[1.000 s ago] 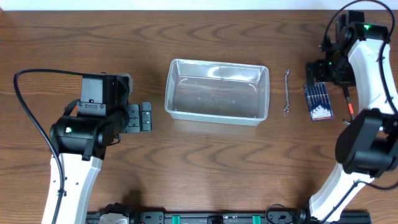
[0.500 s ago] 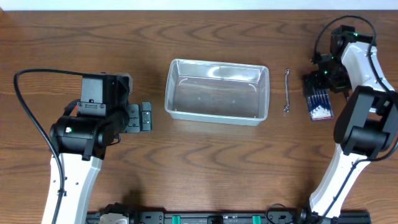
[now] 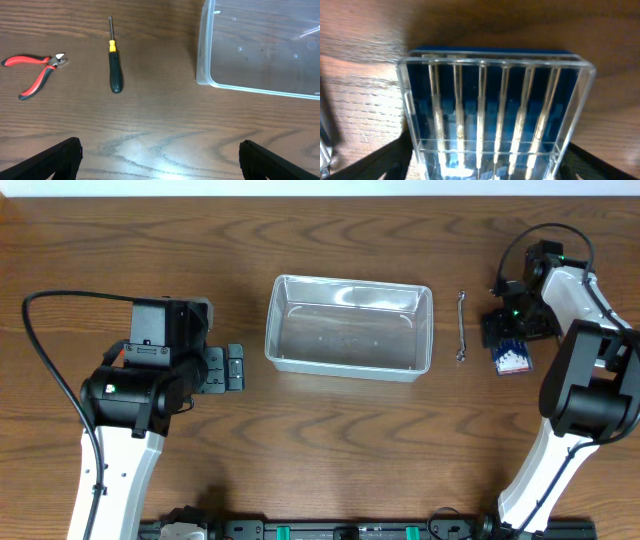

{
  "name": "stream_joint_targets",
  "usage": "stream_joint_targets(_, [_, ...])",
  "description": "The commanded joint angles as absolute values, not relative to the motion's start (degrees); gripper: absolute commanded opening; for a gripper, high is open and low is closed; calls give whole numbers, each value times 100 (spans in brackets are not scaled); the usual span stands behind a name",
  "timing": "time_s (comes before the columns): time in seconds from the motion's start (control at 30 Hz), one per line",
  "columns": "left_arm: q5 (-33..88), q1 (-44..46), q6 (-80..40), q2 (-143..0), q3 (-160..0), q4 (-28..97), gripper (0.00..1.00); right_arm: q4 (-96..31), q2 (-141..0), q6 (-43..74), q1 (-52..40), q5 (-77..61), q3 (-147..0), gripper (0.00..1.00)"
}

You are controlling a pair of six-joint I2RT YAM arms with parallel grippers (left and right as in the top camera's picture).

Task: Pack container
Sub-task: 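Lower the right gripper and grasp the blue screwdriver set case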

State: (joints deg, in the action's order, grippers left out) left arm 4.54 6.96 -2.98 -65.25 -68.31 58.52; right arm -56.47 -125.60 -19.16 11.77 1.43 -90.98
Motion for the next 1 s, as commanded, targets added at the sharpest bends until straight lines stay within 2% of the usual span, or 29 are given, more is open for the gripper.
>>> stream_joint_targets(0.0, [493,694,-266,-6528,-6967,5870,98,-5435,-13052,-1793,1175,405,-8560,80])
stream_joint_targets(0.2, [493,694,-266,-6528,-6967,5870,98,-5349,-13052,-1608,1170,403,-8497,72])
stream_joint_targets(0.57, [491,694,-266,-6528,-6967,5872,99,-5352,-13052,-1525,1170,405,-8501,73])
stream_joint_targets(0.97, [491,694,-263,-6528,-6967,5872,98,-5594,-13050,-1500,1131,405,-8823,63])
